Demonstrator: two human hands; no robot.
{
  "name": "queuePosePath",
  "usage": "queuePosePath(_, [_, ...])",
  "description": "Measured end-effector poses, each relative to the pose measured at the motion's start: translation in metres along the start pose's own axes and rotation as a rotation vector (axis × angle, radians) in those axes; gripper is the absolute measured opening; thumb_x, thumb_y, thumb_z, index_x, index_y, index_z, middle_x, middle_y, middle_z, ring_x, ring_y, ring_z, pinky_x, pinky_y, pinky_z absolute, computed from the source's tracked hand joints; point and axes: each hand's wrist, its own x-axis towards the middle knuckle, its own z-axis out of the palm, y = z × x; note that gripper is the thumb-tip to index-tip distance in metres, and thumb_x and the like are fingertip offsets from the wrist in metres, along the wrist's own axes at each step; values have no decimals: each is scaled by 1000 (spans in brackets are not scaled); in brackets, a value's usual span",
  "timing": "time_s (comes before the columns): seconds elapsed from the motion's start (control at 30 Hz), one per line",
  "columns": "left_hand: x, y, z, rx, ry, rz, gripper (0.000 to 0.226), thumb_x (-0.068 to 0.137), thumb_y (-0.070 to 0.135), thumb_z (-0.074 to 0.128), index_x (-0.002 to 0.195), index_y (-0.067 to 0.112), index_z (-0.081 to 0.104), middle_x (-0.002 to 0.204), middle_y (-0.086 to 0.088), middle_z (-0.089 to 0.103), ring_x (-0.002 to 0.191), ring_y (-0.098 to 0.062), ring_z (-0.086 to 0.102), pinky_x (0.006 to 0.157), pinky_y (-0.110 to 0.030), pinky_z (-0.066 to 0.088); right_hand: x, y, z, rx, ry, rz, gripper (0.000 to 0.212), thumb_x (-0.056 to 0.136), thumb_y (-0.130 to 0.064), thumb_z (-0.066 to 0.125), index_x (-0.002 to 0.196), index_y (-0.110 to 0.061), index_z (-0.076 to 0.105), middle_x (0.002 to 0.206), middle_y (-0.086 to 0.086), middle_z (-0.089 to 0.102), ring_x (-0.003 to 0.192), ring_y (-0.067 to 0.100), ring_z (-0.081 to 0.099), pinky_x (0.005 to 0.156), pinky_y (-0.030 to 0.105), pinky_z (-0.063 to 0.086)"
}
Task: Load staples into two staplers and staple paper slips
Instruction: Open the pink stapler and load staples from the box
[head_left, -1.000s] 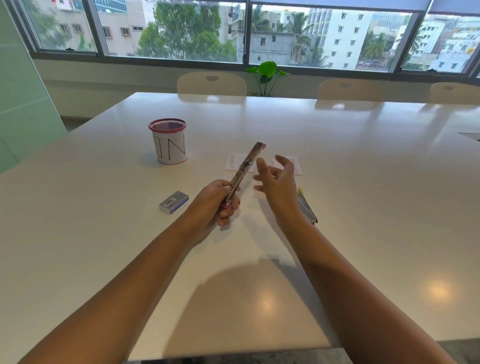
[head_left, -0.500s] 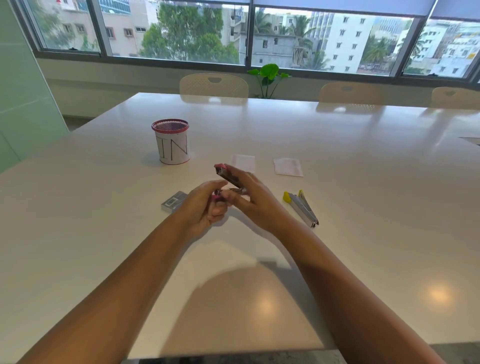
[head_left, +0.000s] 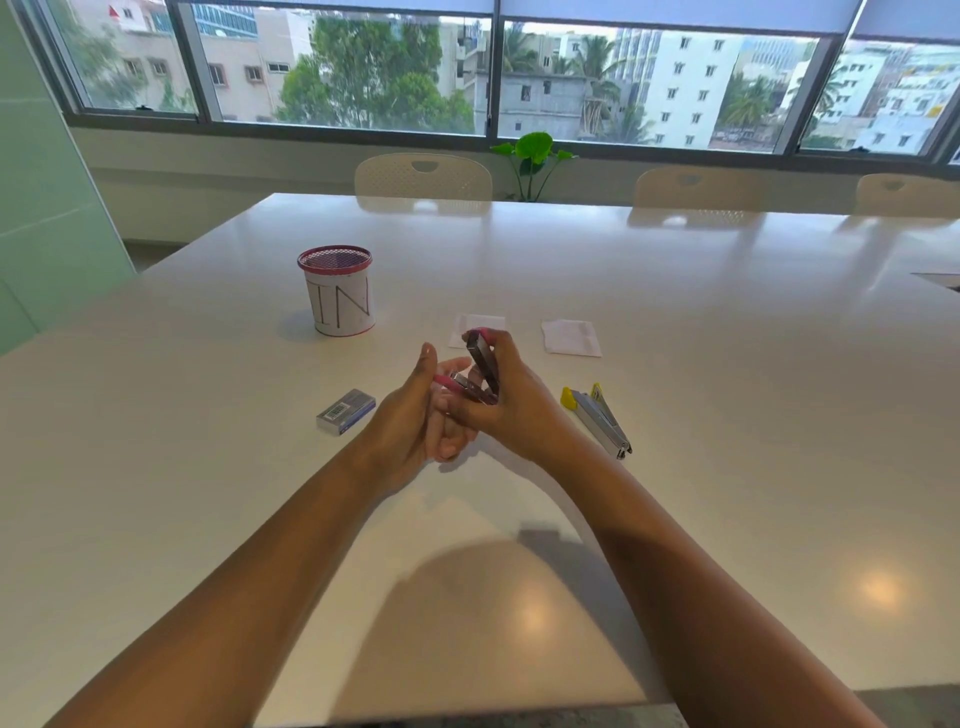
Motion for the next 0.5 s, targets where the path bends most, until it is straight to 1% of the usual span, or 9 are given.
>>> queuePosePath(0.07, [-1,1,4,89,61,62,61,89,53,22,134,18,42,100,-11,62,49,-9,57,42,-17,46,0,0,1,38,18,41,52,84,-31,65,122,-12,36,97,1,57,83,13,58,73,20,48])
queuePosePath(0.13, [-1,2,7,201,138,158,64,85,57,31,133,17,43,83,-1,63,50,-7,59,43,-16,47,1,1,3,50,17,66,40,86,-33,61,113,-12,40,86,-8,52,72,4,53,65,13,41])
queuePosePath(0.2, [1,2,6,328,208,236,87,59,80,48,126,23,47,83,6,63,61,-6,61,47,-16,50,3,1,4,71,15,83,32,88,-35,59,105,-15,40,81,-11,51,67,1,51,62,14,40])
queuePosePath(0.23, [2,1,3,403,232,257,94,46,88,48,121,31,48,89,11,63,70,-4,63,51,-15,51,3,1,4,74,14,93,30,88,-37,57,101,-16,40,80,-9,54,66,3,52,61,15,41])
queuePosePath(0.3, [2,1,-1,474,218,269,88,42,91,47,114,42,50,101,19,62,88,-1,63,62,-13,52,3,2,5,46,-11,123,28,90,-41,53,97,-17,42,78,-3,58,64,8,55,58,16,41])
queuePosePath(0.33, [1,1,-3,449,181,248,78,50,87,49,113,42,52,107,17,62,95,-2,63,69,-16,54,2,2,6,26,-41,140,26,91,-42,50,95,-17,44,76,-2,59,60,6,56,57,17,42])
queuePosePath(0.4, [-3,3,-1,310,86,175,55,71,61,53,116,29,56,116,2,62,104,-12,61,86,-31,53,0,4,9,-8,-103,152,26,94,-41,45,92,-15,48,70,0,62,48,2,55,54,19,44])
queuePosePath(0.43, [-5,5,-1,238,46,133,48,77,48,52,116,21,57,117,-6,61,104,-18,60,90,-38,50,-1,3,10,-16,-119,156,27,96,-40,43,90,-14,49,66,0,62,45,3,55,52,19,44])
queuePosePath(0.5, [-7,8,-2,182,22,99,42,81,36,50,114,12,60,113,-17,61,100,-26,60,91,-45,48,-2,3,10,-28,-123,170,28,96,-38,43,86,-12,49,60,-2,60,46,9,55,47,16,43])
